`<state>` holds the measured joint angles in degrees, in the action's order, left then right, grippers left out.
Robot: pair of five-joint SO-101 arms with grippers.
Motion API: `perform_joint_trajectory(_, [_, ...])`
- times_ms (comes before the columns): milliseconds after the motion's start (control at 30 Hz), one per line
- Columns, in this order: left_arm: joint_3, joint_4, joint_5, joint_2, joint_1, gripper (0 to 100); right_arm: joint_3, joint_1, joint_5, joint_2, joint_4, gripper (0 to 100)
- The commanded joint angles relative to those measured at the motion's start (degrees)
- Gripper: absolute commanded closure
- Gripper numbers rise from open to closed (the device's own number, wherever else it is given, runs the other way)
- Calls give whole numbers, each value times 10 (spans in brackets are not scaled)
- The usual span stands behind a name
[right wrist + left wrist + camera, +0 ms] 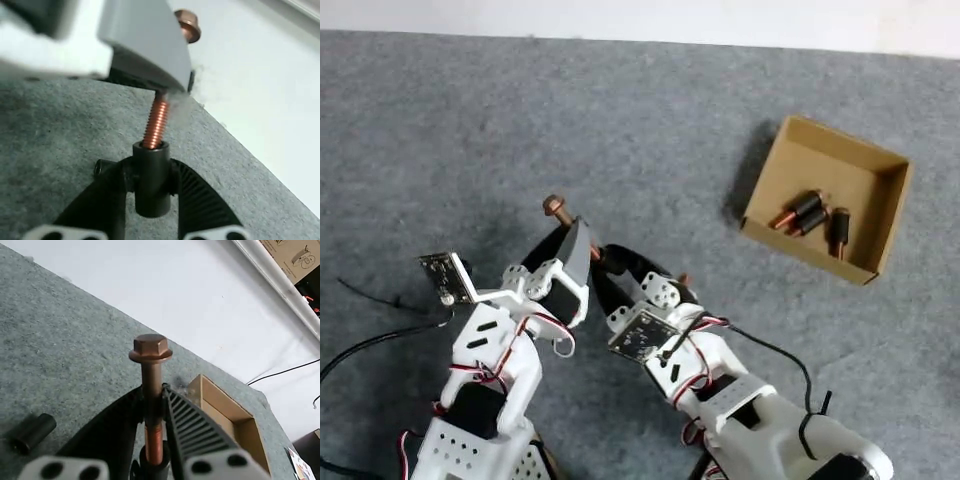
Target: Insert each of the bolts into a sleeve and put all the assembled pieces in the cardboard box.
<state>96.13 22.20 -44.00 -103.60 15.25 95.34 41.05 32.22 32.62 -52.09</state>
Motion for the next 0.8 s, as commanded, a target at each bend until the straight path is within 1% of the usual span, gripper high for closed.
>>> perform_joint_trajectory(0, [11,10,-3,-7,11,996,63,-7,-6,16,-4,993])
perform_joint_trajectory(167, [11,31,-2,-7,30,996,63,-9,-7,16,-16,993])
perform_joint_trajectory(233, [11,33,5,-7,30,996,63,-9,-7,16,-16,993])
perform_joint_trajectory(300, [11,52,19,-7,33,996,63,-9,-7,16,-15,993])
perform_joint_trajectory(767, [11,97,22,-7,44,996,64,-13,-8,16,-16,993])
